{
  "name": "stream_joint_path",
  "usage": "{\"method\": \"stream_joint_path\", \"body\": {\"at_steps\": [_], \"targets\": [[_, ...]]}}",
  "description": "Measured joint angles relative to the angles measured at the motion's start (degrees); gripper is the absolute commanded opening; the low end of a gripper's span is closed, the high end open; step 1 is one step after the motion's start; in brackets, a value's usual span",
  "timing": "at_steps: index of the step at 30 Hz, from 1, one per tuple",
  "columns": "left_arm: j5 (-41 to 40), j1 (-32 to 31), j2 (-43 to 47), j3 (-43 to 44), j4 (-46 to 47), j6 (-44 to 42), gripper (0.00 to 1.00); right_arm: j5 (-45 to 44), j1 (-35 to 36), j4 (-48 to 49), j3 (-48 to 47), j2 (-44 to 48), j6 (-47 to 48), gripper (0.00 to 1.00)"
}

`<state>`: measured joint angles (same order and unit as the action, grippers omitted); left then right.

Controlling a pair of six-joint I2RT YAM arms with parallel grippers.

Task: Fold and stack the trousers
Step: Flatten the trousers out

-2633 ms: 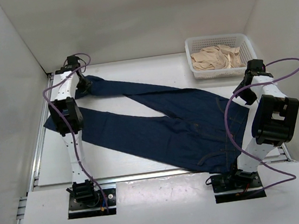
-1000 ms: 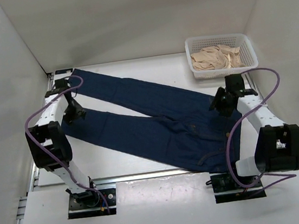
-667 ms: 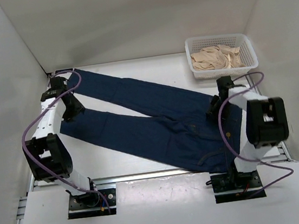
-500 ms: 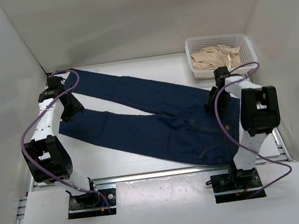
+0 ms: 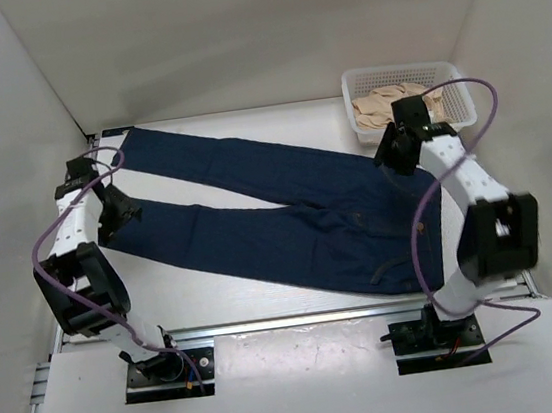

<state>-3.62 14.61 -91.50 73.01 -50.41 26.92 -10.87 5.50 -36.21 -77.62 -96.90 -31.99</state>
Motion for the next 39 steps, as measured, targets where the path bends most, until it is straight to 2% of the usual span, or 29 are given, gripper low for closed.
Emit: {"method": "stream_joint_path", "body": {"at_steps": [5, 10, 11, 14, 17, 21, 26, 33, 37, 39], "targets": [[-0.87, 3.41, -5.51, -1.51, 1.11, 1.66, 0.78, 5.84, 4.85, 3.06, 14.05, 18.67, 0.52, 0.41], [-0.33, 0.63, -6.88, -2.56, 2.1, 2.51, 0.78, 11.17, 7.26, 2.49, 33.16, 28.24, -3.67, 0.41], [-0.13, 0.11, -6.86, -2.56, 2.43, 2.54, 0.78, 11.56, 7.54, 1.42, 36.3, 29.14, -4.52, 0.46], [0.48, -0.42, -6.64, -2.56, 2.8, 2.54, 0.78, 11.34, 7.67, -1.07, 41.4, 29.35, -7.28, 0.46], [0.79, -0.37, -5.51, -2.56, 2.91, 2.51, 0.81, 8.94, 7.63, -1.09, 40.89, 24.59, -9.09, 0.46], [1.07, -0.33, -3.08, -2.56, 2.89, 2.43, 0.84, 7.56, 6.32, -1.95, 34.86, 14.8, -9.92, 0.47], [1.77, 0.17, -0.85, -2.56, 2.84, 2.16, 0.86, 6.51, 2.47, -1.68, 27.8, 7.26, -9.6, 0.47], [2.97, 2.1, -0.68, -2.56, 2.82, 1.66, 0.85, 3.91, -7.61, 0.96, 24.24, 4.59, -6.38, 0.47], [3.3, 4.48, -1.18, -2.58, 2.86, 1.73, 0.79, 3.65, -8.31, 0.9, 24.06, 6.29, -5.25, 0.5], [3.28, 7.21, -2.67, -2.6, 2.89, 1.99, 0.79, 4.24, -8.2, 0.68, 24.09, 8.98, -4.85, 0.5]]}}
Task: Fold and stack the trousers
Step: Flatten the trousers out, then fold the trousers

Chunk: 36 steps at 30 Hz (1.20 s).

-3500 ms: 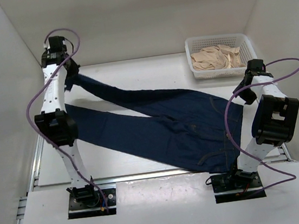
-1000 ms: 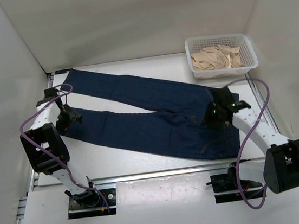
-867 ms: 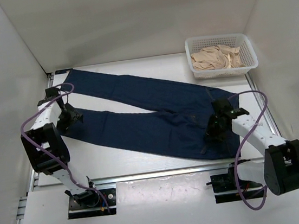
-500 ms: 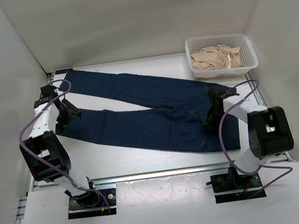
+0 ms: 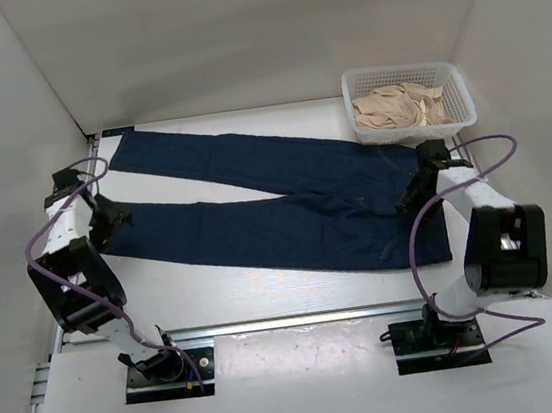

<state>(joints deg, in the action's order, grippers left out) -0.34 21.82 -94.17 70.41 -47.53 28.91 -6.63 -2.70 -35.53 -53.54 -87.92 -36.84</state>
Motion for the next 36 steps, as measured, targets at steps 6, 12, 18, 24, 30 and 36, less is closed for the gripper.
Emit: {"method": "stream_joint_path", "body": {"at_steps": [6, 12, 18, 24, 30, 36], "targets": [[-1.99, 8.0, -6.16, -0.59, -0.07, 1.22, 0.78, 2.78, 0.15, -0.33, 0.72, 15.61, 2.01, 0.55], [-2.38, 8.81, -13.29, 0.44, -0.02, 1.68, 0.75, 6.47, 0.15, -2.64, 3.15, 22.05, 3.91, 0.68], [-3.28, 7.63, -16.83, 4.74, -0.57, 2.78, 0.53, 8.04, 0.13, -5.11, 4.24, 23.47, 4.44, 0.71], [-4.2, 5.55, -19.21, 8.37, -0.37, 3.08, 0.5, 8.13, 0.02, -5.38, 4.26, 23.98, 4.46, 0.71], [-4.98, 3.41, -19.85, 9.44, 0.22, 3.28, 0.1, 8.13, 0.02, -6.34, 4.33, 24.02, 4.0, 0.75], [-5.86, 2.95, -18.4, 9.25, 0.04, 2.56, 0.1, 9.81, -2.19, -6.64, 10.1, 27.1, 3.5, 0.83]]}}
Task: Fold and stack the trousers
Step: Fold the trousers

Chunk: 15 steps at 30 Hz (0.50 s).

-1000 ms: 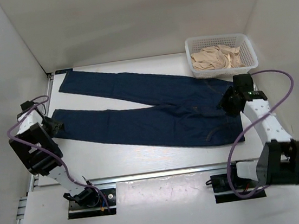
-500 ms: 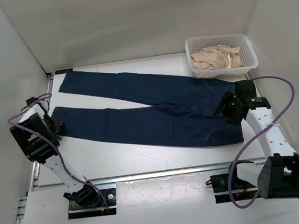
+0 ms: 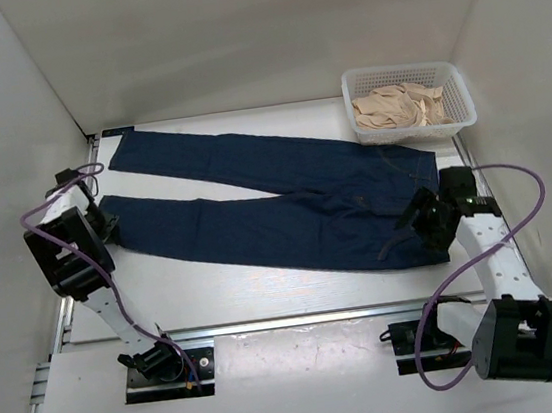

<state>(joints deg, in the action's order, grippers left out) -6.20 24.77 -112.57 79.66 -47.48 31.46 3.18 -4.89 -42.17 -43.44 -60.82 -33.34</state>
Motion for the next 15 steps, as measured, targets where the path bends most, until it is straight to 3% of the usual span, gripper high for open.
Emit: {"method": "stream_joint_path", "body": {"at_steps": [8, 15], "targets": [[-0.92, -0.22, 11.72, -0.5, -1.64, -0.63, 0.1, 6.54, -5.95, -2.84, 12.31, 6.8, -2.62, 0.83], [-1.05, -0.44, 19.74, -1.51, -1.81, -0.59, 0.1, 6.84, -5.99, -4.37, 14.78, 12.9, -7.04, 0.83]]}}
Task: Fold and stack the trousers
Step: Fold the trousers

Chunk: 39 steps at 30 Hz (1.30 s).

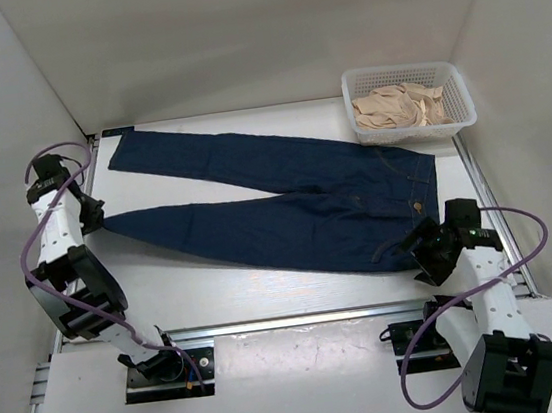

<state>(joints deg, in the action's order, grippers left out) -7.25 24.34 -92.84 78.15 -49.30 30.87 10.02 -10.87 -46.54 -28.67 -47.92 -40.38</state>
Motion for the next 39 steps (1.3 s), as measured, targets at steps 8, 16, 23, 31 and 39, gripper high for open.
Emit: {"method": "stream_joint_path", "body": {"at_steps": [8, 16, 23, 31, 39], "targets": [[-0.02, -1.64, 0.04, -0.9, -0.15, 0.2, 0.1, -0.17, 0.0, 6.88, 3.15, -4.44, -4.9, 0.59], [0.13, -2.16, 0.07, -0.46, -1.2, 0.22, 0.1, -2.69, 0.0, 10.47, 1.07, -10.19, -5.97, 0.0], [0.7, -2.23, 2.54, 5.68, -5.14, 0.22, 0.1, -7.13, 0.0, 4.33, -20.83, -4.07, -0.68, 0.0], [0.72, -2.27, 11.61, 8.55, -8.07, 0.26, 0.1, -13.03, 0.0, -6.14, -25.11, 0.96, 1.84, 0.0], [1.66, 0.11, 17.16, 8.52, -12.07, -1.09, 0.1, -17.57, 0.02, -17.22, -27.63, 7.54, 1.79, 0.0]]}}
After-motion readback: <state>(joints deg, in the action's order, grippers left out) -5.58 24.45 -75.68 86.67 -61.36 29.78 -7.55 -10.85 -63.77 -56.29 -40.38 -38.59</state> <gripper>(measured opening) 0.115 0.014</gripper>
